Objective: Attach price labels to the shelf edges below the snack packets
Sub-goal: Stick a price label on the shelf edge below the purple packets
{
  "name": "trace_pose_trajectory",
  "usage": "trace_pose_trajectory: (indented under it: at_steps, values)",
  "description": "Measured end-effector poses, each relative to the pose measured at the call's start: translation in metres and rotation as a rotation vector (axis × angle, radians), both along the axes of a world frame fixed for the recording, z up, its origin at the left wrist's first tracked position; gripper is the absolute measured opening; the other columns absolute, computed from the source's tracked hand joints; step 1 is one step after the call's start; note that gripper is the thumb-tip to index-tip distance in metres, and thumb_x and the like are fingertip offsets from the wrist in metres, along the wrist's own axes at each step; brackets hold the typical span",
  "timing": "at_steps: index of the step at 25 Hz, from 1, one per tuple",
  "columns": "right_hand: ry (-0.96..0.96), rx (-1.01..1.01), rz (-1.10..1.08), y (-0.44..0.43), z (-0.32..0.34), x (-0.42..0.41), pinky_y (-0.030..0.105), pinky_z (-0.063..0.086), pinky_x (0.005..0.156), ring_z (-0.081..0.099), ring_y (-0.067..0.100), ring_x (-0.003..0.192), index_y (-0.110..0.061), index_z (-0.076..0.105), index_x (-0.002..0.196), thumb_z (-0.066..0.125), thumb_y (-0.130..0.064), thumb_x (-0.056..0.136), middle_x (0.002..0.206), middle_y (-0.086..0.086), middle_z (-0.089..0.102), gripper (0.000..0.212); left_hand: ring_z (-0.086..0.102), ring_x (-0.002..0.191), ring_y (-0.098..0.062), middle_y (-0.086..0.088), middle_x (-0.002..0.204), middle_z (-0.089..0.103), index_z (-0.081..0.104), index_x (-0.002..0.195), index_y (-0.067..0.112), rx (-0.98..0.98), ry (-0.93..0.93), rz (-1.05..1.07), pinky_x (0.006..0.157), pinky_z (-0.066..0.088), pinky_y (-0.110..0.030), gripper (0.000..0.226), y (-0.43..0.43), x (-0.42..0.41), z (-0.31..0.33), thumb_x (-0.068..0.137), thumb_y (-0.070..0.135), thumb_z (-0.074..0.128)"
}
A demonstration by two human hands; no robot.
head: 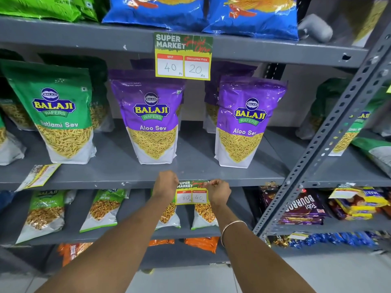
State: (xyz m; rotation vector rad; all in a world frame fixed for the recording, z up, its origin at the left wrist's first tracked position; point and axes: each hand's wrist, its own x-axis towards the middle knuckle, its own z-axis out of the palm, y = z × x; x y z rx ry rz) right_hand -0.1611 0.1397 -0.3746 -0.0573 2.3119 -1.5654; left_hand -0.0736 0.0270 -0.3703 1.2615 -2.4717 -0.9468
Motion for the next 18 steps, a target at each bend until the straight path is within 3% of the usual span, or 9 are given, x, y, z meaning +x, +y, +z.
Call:
trace_pose_trajectory:
  at_steps: [1,3,4,5,6,9,12,15,18]
  values:
    - [0.012,0.006,-0.002,0.001,-0.002,-0.003,0.009,0.046,0.053,0.062,0.023,0.077,0.007,0.070,0.085,0.065,-0.003,0.084,0.087,0.016,0.071,0.012,0.058,0.069,-0.029,-0.015,0.069,0.058,0.045,0.048,0.010,-0.001,0.007,-0.007,0.060,0.040,-0.030,0.037,0.003,-0.002,0.002,0.082,-0.005,0.052]
    - [0.014,0.018,-0.003,0.003,-0.007,-0.009,0.025,0.055,0.069,0.058,0.021,0.075,0.005,0.070,0.089,0.069,-0.007,0.083,0.093,0.019,0.073,0.013,0.060,0.068,-0.033,-0.014,0.062,0.058,0.046,0.047,0.010,-0.014,0.013,-0.009,0.060,0.043,-0.033,0.039,0.007,-0.005,0.002,0.083,-0.004,0.054]
    - [0.021,0.024,0.003,0.002,-0.011,-0.012,0.031,0.055,0.073,0.057,0.020,0.075,0.004,0.070,0.090,0.069,-0.007,0.083,0.093,0.019,0.072,0.013,0.046,0.068,-0.014,-0.013,0.057,0.055,0.042,0.045,0.011,-0.009,0.014,-0.002,0.059,0.041,-0.032,0.042,0.007,-0.007,0.000,0.083,-0.005,0.052]
    - [0.022,0.027,0.005,0.002,-0.011,-0.012,0.032,0.053,0.072,0.057,0.019,0.075,0.004,0.069,0.090,0.069,-0.007,0.083,0.091,0.019,0.072,0.013,0.054,0.104,-0.044,-0.015,0.059,0.058,0.044,0.044,0.010,-0.008,0.012,0.004,0.059,0.038,-0.031,0.043,0.007,-0.008,-0.002,0.084,-0.006,0.051]
    - [0.035,0.031,0.008,0.001,-0.012,-0.012,0.030,0.051,0.070,0.057,0.019,0.074,0.004,0.069,0.090,0.069,-0.007,0.083,0.088,0.018,0.070,0.013,0.066,0.080,-0.042,-0.019,0.068,0.066,0.054,0.048,0.006,-0.002,0.012,0.012,0.060,0.040,-0.031,0.038,0.006,-0.008,-0.003,0.085,-0.005,0.050]
    - [0.052,0.002,0.011,0.002,-0.015,-0.014,0.023,0.045,0.055,0.056,0.017,0.071,0.003,0.068,0.086,0.068,-0.006,0.083,0.081,0.012,0.066,0.008,0.068,0.092,-0.036,-0.024,0.097,0.073,0.072,0.085,-0.005,-0.036,0.037,0.028,0.071,0.053,-0.037,0.024,0.007,-0.010,-0.005,0.089,-0.002,0.049]
    - [0.094,0.007,0.014,0.001,-0.017,-0.014,0.024,0.044,0.049,0.057,0.022,0.070,-0.006,0.063,0.072,0.069,-0.007,0.083,0.074,0.010,0.063,0.012,0.067,0.091,-0.041,-0.029,0.089,0.070,0.069,0.087,-0.010,-0.095,-0.034,0.008,0.071,0.054,-0.041,0.021,0.008,-0.011,-0.005,0.088,0.000,0.050]
    - [0.198,0.179,0.070,0.001,-0.016,-0.014,0.036,0.052,0.065,0.064,0.031,0.074,-0.005,0.061,0.070,0.070,-0.019,0.082,0.082,0.016,0.071,0.020,0.064,0.098,-0.044,-0.034,0.090,0.063,0.063,0.091,-0.014,-0.152,-0.142,-0.023,0.072,0.052,-0.044,0.023,0.008,-0.013,0.002,0.089,0.008,0.053]
    - [0.484,0.480,0.272,0.006,-0.009,-0.024,0.032,0.040,0.064,0.062,0.033,0.085,-0.008,0.057,0.073,0.068,-0.029,0.083,0.092,0.016,0.070,0.026,0.062,0.101,-0.040,-0.025,0.105,0.066,0.063,0.096,-0.007,-0.228,-0.250,-0.054,0.081,0.052,-0.042,0.028,0.001,-0.014,0.008,0.089,0.020,0.060]
